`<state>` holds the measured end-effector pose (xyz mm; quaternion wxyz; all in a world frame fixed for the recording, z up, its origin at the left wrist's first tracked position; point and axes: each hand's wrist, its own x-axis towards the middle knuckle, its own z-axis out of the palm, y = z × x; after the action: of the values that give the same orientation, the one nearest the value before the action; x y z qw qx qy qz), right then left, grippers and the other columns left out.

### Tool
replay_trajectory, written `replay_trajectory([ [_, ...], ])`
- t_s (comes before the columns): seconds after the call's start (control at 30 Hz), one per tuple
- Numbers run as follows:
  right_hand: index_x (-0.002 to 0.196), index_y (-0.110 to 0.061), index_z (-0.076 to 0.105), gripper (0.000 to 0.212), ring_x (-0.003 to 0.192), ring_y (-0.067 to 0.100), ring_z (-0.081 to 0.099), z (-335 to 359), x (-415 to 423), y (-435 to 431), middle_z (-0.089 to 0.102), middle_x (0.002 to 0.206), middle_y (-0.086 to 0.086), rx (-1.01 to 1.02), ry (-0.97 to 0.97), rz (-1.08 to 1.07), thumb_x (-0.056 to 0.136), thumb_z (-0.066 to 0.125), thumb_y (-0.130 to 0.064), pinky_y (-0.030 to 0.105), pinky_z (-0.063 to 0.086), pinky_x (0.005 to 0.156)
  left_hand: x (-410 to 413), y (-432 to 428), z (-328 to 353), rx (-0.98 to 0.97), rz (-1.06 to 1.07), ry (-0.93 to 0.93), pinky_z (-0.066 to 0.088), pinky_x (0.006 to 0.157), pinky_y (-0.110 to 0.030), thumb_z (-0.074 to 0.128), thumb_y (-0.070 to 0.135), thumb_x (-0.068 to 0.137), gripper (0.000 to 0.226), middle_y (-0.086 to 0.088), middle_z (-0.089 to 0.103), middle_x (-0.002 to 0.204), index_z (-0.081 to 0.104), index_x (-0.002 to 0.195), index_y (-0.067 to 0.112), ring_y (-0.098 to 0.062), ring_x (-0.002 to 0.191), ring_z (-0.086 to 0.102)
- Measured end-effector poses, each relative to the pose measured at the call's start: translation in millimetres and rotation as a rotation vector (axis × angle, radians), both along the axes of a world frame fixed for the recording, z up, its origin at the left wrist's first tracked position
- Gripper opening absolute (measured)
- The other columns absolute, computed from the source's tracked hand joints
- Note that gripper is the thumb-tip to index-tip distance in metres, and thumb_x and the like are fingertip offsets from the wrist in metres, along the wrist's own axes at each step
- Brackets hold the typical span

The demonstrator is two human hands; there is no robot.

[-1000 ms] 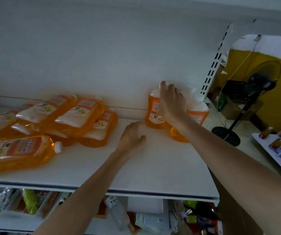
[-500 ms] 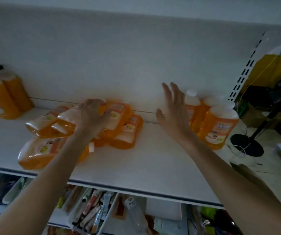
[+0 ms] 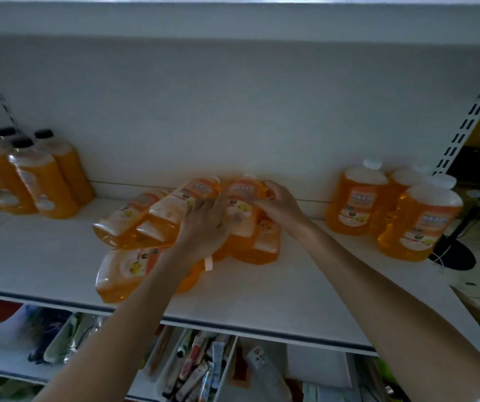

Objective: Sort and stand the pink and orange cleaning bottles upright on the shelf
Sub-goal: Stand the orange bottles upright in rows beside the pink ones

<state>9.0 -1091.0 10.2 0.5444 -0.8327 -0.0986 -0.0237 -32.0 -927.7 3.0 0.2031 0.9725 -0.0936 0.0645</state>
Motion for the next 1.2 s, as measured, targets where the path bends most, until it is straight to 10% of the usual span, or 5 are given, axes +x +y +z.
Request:
replay_trajectory([
  [0.33, 0.127, -0.025, 0.049, 0.071, 0.107, 0.010, 0.053, 11, -48, -13, 0.054, 0.121, -0.002, 0.013, -0.203, -0.004, 0.065, 0.083, -0.032, 0.012, 0.042, 0.077, -32, -13, 2, -0.625, -0.093, 0.093, 0.042, 0.062, -0.008, 0.074, 0.029, 0.073, 0.108, 0.025, 0.046, 0.103, -0.004, 0.146, 0.036, 0.005, 0.089, 0.053],
  [0.5, 0.119, -0.027, 0.045, 0.065, 0.101, -0.007, 0.052, 21, -66, -48, 0.056, 0.108, -0.016, 0.063, -0.170, 0.001, 0.065, 0.083, -0.029, 0.013, 0.047, 0.079, -50, -51, 2, -0.717, -0.078, 0.011, 0.051, 0.082, -0.031, 0.080, 0.028, 0.067, 0.108, 0.010, 0.047, 0.124, 0.004, 0.142, 0.047, -0.009, 0.108, 0.051],
  [0.77, 0.116, -0.026, 0.046, 0.066, 0.094, -0.015, 0.053, 10, -98, -134, 0.055, 0.108, -0.017, -0.043, -0.240, -0.107, 0.063, 0.085, -0.025, 0.005, 0.043, 0.071, -64, -143, -26, -0.796, -0.128, 0.034, 0.043, 0.069, -0.012, 0.085, 0.027, 0.061, 0.101, 0.013, 0.051, 0.113, 0.023, 0.140, 0.037, -0.005, 0.100, 0.053],
  [0.93, 0.121, -0.023, 0.041, 0.069, 0.090, -0.022, 0.049, 1, -116, -174, 0.048, 0.103, -0.024, -0.141, -0.277, -0.157, 0.067, 0.083, -0.027, 0.002, 0.042, 0.071, -65, -181, -41, -0.839, -0.190, 0.025, 0.053, 0.080, -0.029, 0.087, 0.031, 0.056, 0.097, 0.024, 0.051, 0.108, 0.025, 0.128, 0.052, -0.003, 0.102, 0.055],
  [1.2, 0.127, -0.006, 0.041, 0.072, 0.116, 0.018, 0.044, -7, -103, -195, 0.047, 0.127, 0.008, -0.427, -0.458, -0.195, 0.071, 0.080, -0.026, 0.025, 0.040, 0.094, -54, -191, -65, -0.931, -0.239, 0.014, 0.049, 0.074, -0.009, 0.067, 0.008, 0.081, 0.051, 0.002, 0.058, 0.116, 0.044, 0.121, 0.029, -0.006, 0.104, 0.058],
])
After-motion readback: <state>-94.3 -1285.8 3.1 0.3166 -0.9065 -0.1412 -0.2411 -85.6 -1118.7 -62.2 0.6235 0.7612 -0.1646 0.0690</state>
